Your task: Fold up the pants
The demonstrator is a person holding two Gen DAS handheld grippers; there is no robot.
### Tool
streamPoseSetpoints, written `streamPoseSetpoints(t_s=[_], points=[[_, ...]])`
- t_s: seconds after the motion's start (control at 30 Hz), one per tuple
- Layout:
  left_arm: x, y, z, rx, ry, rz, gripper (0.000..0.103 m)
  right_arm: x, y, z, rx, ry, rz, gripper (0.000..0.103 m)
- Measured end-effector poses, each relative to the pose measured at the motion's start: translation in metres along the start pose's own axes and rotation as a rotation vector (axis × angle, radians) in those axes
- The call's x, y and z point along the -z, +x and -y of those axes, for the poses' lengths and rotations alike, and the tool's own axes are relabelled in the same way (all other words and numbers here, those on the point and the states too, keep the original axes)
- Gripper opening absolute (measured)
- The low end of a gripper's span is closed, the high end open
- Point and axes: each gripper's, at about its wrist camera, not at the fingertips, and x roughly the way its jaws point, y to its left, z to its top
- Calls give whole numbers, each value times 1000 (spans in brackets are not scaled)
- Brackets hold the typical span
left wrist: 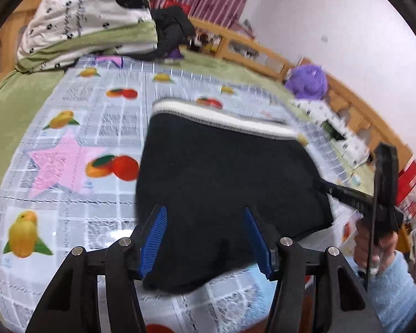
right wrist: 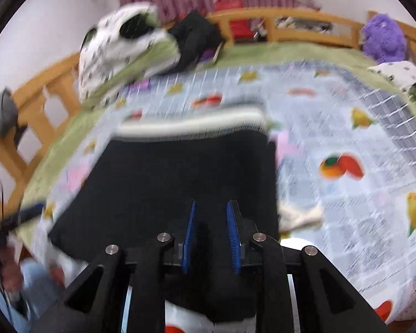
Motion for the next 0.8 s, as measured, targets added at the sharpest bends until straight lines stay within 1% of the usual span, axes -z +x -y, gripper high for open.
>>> streamPoseSetpoints(t_s=[0.03,0.07,0.1,0.13,0.17,0.23,0.27,0.4,0.47,0.53,0.57,0.6,0.67,0.73,0.77,0.8], points=[[5,9,0,-16,0,-32,55,12,10,2,26,-15,-28,23],[17,24,-2,-24,7,-91,54,21,13,4,35,-22,-21,24],[26,31,-3,-34,16,-112,53,30,13,6,34,-32,-1,24],[37,32,-4,-49,32,-105,53,38,10,7,31,-36,19,24],[45,28,0,-72,58,-84,53,42,8,8,26,-30,18,24],[48,23,8,-100,98,-85,53,49,8,7,30,-17,14,23],[47,22,10,-108,102,-88,53,52,6,7,35,-10,19,23],[39,17,3,-86,34,-88,55,50,2,4,50,-2,8,23],[26,11,5,-95,22,-84,55,41,-8,3,42,0,8,23],[5,7,12,-102,54,-57,55,24,-20,5,43,-2,55,29],[-5,7,16,-102,71,-48,56,14,-22,6,50,-5,78,38],[-19,7,20,-104,89,-36,56,-1,-24,8,66,-9,105,44],[-46,12,23,-115,105,-8,58,-26,-20,13,101,8,139,45],[-74,23,23,-118,106,16,58,-55,-9,18,82,35,152,45],[-91,35,24,-111,99,18,58,-67,-1,19,69,31,147,45],[-100,43,24,-100,95,15,58,-77,8,19,70,16,137,44]])
